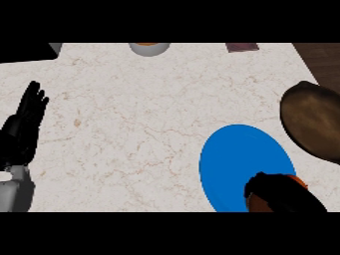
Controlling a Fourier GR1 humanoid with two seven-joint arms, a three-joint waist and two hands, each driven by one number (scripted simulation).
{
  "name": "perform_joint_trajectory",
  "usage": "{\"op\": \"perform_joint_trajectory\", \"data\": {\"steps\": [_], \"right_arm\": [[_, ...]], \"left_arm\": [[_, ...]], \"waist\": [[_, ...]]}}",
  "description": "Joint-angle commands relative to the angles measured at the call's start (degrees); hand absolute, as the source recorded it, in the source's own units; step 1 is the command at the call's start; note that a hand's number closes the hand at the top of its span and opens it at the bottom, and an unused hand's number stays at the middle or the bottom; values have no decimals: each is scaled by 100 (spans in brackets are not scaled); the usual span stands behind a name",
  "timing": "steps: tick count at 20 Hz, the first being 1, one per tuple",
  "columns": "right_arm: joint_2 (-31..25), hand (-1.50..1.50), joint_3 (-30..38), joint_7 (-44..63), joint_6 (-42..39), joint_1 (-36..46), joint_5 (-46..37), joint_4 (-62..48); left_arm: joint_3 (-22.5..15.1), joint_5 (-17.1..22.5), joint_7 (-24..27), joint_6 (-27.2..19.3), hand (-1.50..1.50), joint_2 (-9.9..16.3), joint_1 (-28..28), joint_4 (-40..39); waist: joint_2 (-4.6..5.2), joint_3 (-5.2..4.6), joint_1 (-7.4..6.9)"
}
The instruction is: Pick the cupcake from the plate and place it in the pan
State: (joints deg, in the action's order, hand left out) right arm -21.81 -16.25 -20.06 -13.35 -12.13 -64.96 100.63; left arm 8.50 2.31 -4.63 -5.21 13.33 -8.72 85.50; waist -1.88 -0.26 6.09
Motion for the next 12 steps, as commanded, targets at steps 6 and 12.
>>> {"op": "perform_joint_trajectory", "data": {"steps": [6,12], "right_arm": [[49,150,1086,-21,591,-2383,1450,3234],[225,150,2590,56,298,-2384,3136,3473]], "left_arm": [[-111,-33,-81,68,0,11,8,229],[-349,-125,-85,18,0,-246,-291,79]], "waist": [[95,19,-167],[177,27,-497]]}}
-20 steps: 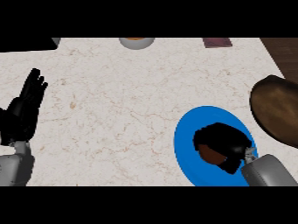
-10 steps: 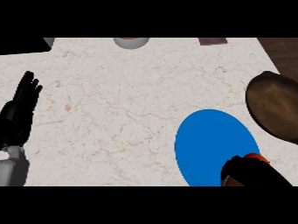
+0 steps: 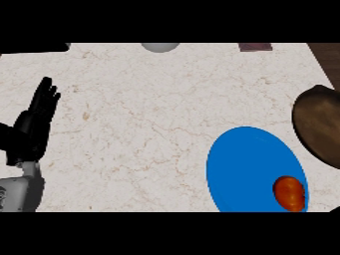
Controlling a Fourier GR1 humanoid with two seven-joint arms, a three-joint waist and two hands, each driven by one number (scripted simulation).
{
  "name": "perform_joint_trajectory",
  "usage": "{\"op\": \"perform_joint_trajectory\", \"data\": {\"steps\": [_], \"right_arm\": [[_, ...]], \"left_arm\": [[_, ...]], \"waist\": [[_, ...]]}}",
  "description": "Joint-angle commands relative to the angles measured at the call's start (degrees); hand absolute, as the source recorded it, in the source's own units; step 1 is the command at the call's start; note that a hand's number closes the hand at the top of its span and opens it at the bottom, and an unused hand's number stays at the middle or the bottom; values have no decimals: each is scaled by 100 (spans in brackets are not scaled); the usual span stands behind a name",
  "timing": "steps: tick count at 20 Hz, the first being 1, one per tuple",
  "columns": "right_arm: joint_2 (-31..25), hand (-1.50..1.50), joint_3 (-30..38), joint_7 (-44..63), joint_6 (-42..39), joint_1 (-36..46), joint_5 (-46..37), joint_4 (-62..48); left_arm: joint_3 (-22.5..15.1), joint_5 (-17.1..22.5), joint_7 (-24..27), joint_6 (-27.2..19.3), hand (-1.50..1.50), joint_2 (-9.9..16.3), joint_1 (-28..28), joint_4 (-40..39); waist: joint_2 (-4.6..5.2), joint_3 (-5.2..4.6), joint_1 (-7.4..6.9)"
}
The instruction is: Pick the cupcake from the plate and place it in the pan
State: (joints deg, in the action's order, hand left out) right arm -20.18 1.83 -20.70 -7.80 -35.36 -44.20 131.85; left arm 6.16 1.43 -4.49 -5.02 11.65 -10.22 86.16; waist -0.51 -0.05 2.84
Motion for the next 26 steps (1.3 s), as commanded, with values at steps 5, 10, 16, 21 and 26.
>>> {"op": "perform_joint_trajectory", "data": {"steps": [5,10,16,21,26], "right_arm": [[115,150,1701,576,-807,731,2672,-326],[-742,150,2588,1015,-1048,2395,3141,-1898],[-1377,150,2479,8,-497,3847,2260,-4663],[-1373,150,2325,-925,859,4474,1171,-6446],[-1562,150,2288,-1564,1360,5697,955,-8652]], "left_arm": [[36,96,63,233,0,121,-17,55],[-166,-130,-84,1,0,-128,-322,-184],[-239,-109,-228,73,0,-125,-361,117],[-233,-95,183,183,0,-182,-117,-175],[-243,-160,134,132,0,-204,-405,-333]], "waist": [[54,6,-266],[67,5,-315],[84,16,-439],[114,21,-498],[135,26,-534]]}}
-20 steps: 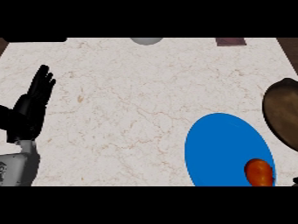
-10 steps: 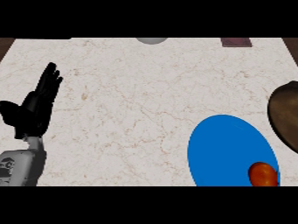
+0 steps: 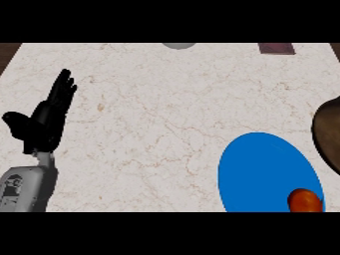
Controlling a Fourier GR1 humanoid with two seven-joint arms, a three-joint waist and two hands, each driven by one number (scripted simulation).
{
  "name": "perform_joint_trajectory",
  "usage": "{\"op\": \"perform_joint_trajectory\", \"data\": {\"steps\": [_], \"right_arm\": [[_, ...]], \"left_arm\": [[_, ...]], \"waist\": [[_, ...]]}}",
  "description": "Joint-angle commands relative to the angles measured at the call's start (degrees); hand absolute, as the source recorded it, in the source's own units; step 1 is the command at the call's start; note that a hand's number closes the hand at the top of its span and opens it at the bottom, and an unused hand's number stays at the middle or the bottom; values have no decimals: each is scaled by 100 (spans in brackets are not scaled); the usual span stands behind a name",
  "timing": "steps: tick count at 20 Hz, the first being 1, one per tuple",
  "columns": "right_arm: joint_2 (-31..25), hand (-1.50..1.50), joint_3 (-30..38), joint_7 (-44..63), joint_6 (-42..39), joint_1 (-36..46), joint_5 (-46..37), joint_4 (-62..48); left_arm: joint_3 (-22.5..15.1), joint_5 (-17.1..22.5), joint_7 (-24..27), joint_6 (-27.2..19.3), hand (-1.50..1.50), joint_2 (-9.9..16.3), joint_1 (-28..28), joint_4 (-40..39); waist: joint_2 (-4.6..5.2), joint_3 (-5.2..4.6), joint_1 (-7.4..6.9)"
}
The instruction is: Pick the cupcake from the plate and place it in the pan
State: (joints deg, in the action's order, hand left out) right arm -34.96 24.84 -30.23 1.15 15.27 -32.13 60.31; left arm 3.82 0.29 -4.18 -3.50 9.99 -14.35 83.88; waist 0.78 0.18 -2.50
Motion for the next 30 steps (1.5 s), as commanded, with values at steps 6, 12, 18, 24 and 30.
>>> {"op": "perform_joint_trajectory", "data": {"steps": [6,12,18,24,30], "right_arm": [[-169,150,236,-1038,67,1421,52,-3007],[-236,-150,-263,-804,-1017,1842,-406,-4064],[-339,-150,36,-1692,-817,2020,-260,-4685],[-770,-150,970,-2323,-1563,1939,704,-4907],[-1445,-150,1069,-2816,-3416,1282,964,-5187]], "left_arm": [[25,15,35,53,0,21,-94,-37],[72,20,-99,49,0,60,-382,-167],[82,-15,-114,-3,0,21,-373,-253],[224,90,-68,5,0,62,-232,-173],[55,2,-213,-49,0,-36,-42,138]], "waist": [[28,17,-95],[58,15,-95],[59,23,-40],[16,21,72],[-43,22,176]]}}
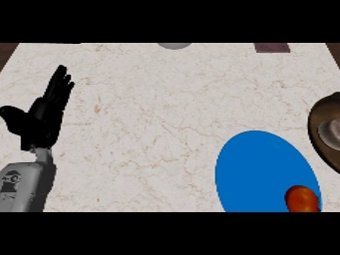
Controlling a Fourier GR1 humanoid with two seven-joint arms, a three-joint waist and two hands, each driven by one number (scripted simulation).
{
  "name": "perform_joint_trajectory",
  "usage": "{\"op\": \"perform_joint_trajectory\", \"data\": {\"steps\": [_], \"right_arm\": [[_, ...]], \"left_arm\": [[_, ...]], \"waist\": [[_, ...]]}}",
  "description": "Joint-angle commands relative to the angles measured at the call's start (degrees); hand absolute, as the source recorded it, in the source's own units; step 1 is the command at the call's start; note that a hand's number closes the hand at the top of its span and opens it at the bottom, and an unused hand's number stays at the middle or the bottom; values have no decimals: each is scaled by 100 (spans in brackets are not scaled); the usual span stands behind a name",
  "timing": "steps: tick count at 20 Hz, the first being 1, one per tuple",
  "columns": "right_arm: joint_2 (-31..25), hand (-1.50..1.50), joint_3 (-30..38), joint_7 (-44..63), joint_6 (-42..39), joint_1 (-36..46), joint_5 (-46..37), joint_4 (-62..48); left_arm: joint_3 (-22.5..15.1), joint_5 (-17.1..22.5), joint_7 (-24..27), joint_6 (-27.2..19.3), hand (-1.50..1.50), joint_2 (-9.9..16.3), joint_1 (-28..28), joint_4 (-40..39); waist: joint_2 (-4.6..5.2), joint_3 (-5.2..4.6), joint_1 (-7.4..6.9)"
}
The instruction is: Pick the cupcake from the plate and place it in the pan
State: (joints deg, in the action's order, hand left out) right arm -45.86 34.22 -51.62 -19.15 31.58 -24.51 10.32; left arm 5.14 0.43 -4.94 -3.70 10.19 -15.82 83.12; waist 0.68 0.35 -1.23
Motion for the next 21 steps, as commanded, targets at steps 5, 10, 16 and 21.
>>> {"op": "perform_joint_trajectory", "data": {"steps": [5,10,16,21], "right_arm": [[-727,-150,85,-1131,-2379,-848,367,20],[-1037,-150,112,-1324,-2754,-1300,621,268],[-1189,-150,30,-1262,-2998,-1823,896,545],[-1249,-150,-163,-1334,-2915,-2254,1035,980]], "left_arm": [[114,-44,210,-25,0,74,363,-22],[200,39,51,-14,0,133,443,131],[209,38,209,-75,0,29,608,132],[255,42,96,-58,0,124,540,189]], "waist": [[-87,-9,253],[-137,5,360],[-138,-2,418],[-134,-11,395]]}}
